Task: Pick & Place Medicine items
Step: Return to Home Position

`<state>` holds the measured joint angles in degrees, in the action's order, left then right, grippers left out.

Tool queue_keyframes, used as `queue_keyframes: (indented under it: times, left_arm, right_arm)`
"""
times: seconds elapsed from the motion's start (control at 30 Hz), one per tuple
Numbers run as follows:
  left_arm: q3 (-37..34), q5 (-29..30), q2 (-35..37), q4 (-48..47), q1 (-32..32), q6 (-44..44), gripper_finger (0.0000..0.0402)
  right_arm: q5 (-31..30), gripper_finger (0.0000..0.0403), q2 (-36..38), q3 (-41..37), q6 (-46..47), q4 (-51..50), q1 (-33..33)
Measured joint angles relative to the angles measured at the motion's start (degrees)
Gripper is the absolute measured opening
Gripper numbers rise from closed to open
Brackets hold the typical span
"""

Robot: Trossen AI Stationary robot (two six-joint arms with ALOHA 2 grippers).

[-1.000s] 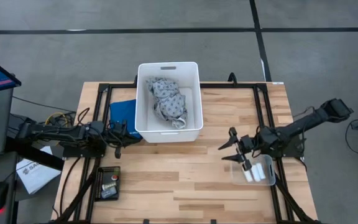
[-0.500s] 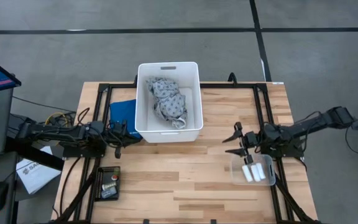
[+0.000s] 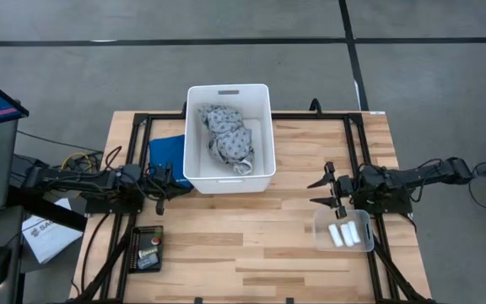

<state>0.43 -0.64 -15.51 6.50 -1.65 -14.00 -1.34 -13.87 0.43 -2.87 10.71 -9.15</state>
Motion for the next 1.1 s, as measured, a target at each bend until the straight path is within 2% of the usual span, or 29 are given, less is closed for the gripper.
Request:
queue_keyframes:
  times: [0.2, 0.4, 1.1]
  left_arm:
    - [0.0, 0.0, 0.0, 0.0, 0.0, 0.0, 0.0]
    - [0.0, 0.0, 0.0, 0.1, 0.0, 0.0, 0.0]
    - [0.0, 0.0, 0.0, 0.0, 0.0, 0.0, 0.0]
  right_arm:
    - [-0.1, 0.0193, 9.6, 0.0, 1.4, -9.8, 0.0]
    - [-0.1, 0.0193, 13.3, 0.0, 1.4, -9.8, 1.5]
    - [-0.1, 0.0193, 13.6, -0.1, 1.4, -9.8, 2.5]
